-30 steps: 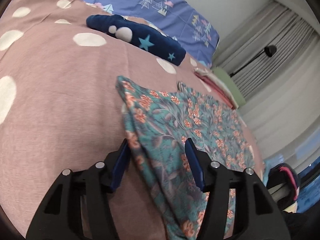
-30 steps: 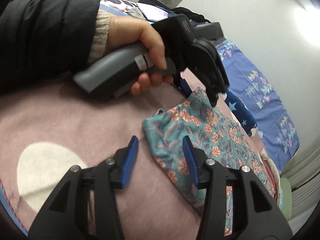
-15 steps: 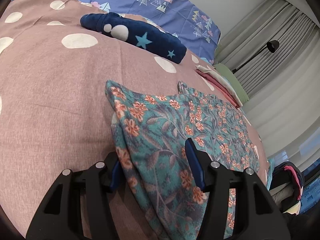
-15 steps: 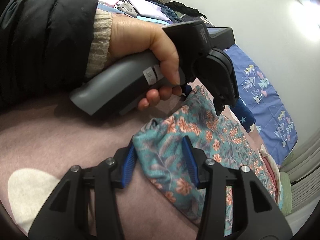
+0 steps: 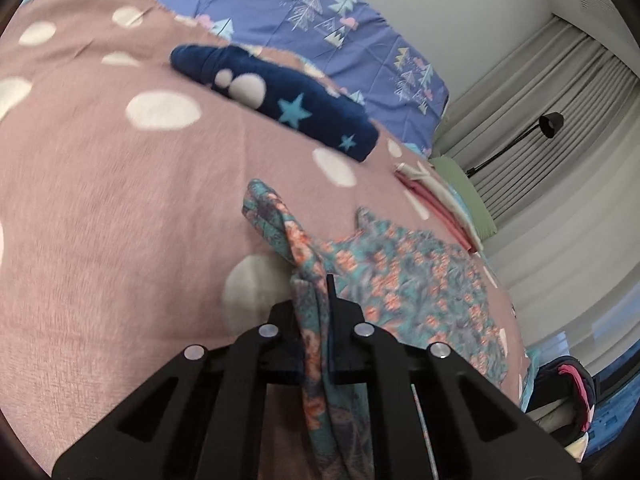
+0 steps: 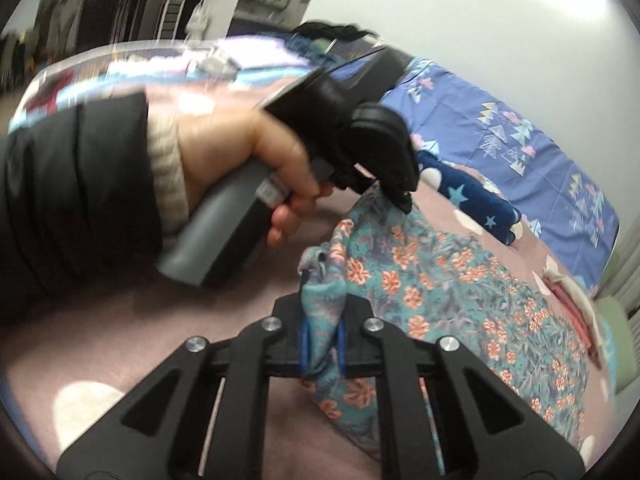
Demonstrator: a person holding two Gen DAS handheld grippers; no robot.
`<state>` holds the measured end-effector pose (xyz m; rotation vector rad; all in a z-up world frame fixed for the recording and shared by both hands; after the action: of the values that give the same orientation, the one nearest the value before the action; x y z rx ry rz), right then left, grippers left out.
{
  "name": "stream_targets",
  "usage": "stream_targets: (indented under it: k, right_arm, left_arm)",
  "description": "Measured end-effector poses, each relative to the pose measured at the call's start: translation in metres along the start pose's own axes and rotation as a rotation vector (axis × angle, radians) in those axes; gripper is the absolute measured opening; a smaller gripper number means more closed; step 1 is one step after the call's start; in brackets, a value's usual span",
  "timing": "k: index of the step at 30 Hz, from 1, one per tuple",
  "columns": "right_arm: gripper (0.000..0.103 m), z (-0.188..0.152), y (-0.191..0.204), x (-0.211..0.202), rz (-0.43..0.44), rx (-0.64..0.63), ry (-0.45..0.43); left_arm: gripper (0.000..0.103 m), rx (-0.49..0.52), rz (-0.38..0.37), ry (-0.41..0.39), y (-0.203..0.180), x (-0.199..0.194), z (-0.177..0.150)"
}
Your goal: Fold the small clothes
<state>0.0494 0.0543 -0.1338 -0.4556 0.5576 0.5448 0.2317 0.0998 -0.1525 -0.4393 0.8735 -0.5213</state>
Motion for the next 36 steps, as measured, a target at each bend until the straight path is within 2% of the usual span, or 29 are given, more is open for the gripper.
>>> stream_targets:
  k: [4, 9, 13, 19, 24, 28, 36]
  right_arm:
    - [0.009, 0.011, -0.027, -0.029, 0.002, 0.108, -0.068]
    - [0.009, 0.008, -0.067, -0.062, -0.027, 0.228, -0.122]
    - [0.008, -0.019, -0.11, -0.082, -0.039, 0.366, -0.134]
    - [0.007, -0.068, -0.165, -0.102, 0.009, 0.58, -0.125]
    - [0.006, -0.099, -0.197, -0.119, 0.028, 0.691, -0.141]
    - [0.006, -0.125, -0.225, -0.139, 0.011, 0.768, -0.173]
    - [0.006, -0.174, -0.269, -0.162, -0.032, 0.912, -0.202]
  left_arm:
    - [0.006, 0.033, 0.008, -0.004, -0.024, -0.004, 0.012]
    - [0.006, 0.076, 0.024, 0.009, -0.066, 0.002, 0.025]
    - [0.006, 0.127, 0.052, 0.029, -0.103, 0.018, 0.026]
    - [0.006, 0.188, 0.099, 0.055, -0.159, 0.05, 0.019]
    - [0.006, 0.213, 0.147, 0.081, -0.195, 0.083, 0.011]
    - [0.006, 0.241, 0.165, 0.1, -0.227, 0.108, 0.007]
    - [0.006, 0.343, 0.165, 0.167, -0.294, 0.167, -0.015]
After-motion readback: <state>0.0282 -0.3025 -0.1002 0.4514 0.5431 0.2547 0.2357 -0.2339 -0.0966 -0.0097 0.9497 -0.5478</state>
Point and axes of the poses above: each gripper's, at about its wrist camera, not at the fingertips, and x roughly the way its jaws point, y to its left, z to its top, the point moved 10 cm from there along x, roughly the way its jaws point, and after that the axes turned 5 degrees about z, right-handed, at the moved point
